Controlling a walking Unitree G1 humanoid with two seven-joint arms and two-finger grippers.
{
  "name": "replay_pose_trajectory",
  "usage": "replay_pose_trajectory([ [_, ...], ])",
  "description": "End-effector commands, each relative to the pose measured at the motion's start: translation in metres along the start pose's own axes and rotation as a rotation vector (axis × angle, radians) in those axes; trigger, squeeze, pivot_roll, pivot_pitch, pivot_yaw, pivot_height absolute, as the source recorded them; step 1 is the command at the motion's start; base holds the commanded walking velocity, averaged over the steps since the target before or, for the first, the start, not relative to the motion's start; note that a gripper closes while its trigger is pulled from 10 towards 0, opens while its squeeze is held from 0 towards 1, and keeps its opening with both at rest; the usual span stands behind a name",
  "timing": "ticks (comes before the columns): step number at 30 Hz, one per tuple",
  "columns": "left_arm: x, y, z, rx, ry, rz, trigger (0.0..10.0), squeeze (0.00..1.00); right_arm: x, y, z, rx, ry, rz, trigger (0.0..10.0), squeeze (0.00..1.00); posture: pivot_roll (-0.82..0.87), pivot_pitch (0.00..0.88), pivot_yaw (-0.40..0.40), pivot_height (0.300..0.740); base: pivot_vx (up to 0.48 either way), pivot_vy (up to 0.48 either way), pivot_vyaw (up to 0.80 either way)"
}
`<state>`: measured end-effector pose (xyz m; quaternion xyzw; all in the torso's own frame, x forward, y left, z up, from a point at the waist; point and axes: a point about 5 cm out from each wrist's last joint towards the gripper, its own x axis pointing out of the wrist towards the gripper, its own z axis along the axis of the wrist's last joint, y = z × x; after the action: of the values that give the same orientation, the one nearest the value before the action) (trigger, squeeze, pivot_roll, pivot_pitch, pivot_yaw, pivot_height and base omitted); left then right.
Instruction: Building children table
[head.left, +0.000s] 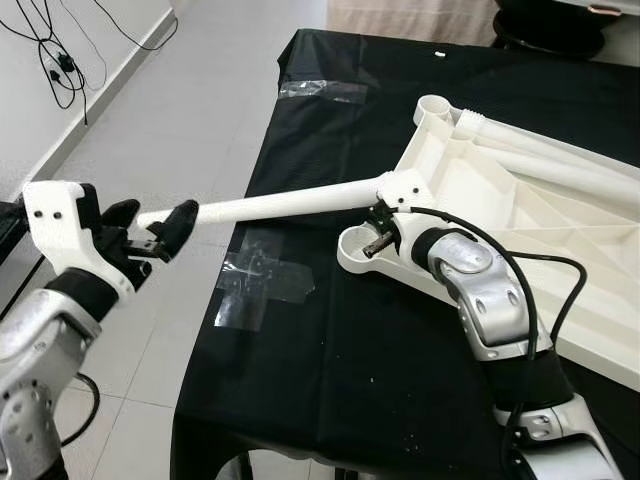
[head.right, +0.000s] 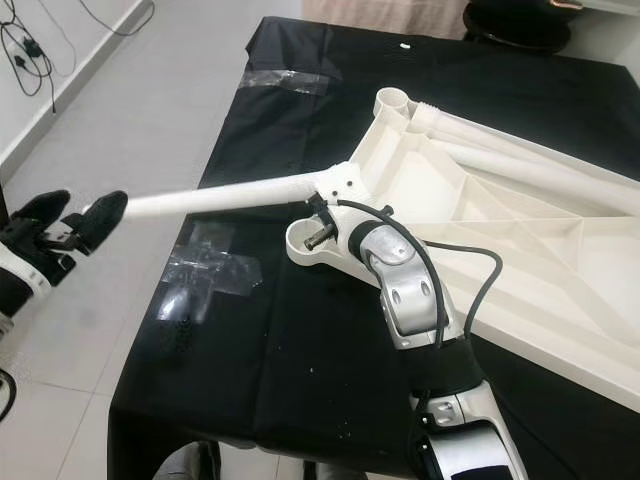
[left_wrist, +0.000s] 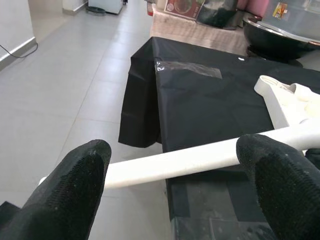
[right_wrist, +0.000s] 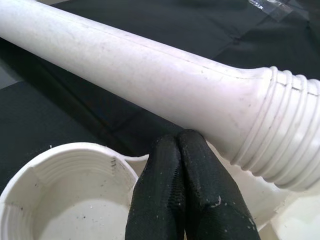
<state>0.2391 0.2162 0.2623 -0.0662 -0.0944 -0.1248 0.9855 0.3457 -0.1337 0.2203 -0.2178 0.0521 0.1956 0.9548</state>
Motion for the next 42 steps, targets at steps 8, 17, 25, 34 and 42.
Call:
replay_pose_trajectory([
  [8, 0.007, -0.002, -0.004, 0.336, 0.136, -0.159, 10.0, 0.00, -0.001, -0.006, -0.007, -0.007, 0.054, -0.029, 10.0, 0.00, 0.07, 0.247, -0.089, 0.740, 0.000, 0.000, 0.00],
  [17, 0.042, 0.008, 0.004, 0.662, 0.182, -0.337, 10.0, 0.00, -0.001, -0.007, -0.005, -0.004, 0.048, -0.041, 10.0, 0.00, 0.06, 0.248, -0.083, 0.740, 0.000, 0.000, 0.00],
  [25, 0.075, 0.012, 0.004, 0.709, 0.172, -0.418, 10.0, 0.00, -0.004, -0.008, -0.004, -0.001, 0.051, -0.049, 10.0, 0.00, 0.05, 0.255, -0.081, 0.740, 0.000, 0.000, 0.00],
  [34, 0.111, 0.015, -0.032, 0.610, 0.302, -0.625, 10.0, 0.00, -0.014, -0.013, -0.003, 0.001, 0.059, -0.068, 10.0, 0.00, -0.01, 0.287, -0.073, 0.740, 0.000, 0.000, 0.00],
  [42, 0.132, 0.002, -0.038, 0.661, 0.333, -0.754, 10.0, 0.00, -0.027, -0.017, -0.002, 0.007, 0.071, -0.093, 10.0, 0.00, -0.05, 0.335, -0.055, 0.740, 0.000, 0.000, 0.00],
])
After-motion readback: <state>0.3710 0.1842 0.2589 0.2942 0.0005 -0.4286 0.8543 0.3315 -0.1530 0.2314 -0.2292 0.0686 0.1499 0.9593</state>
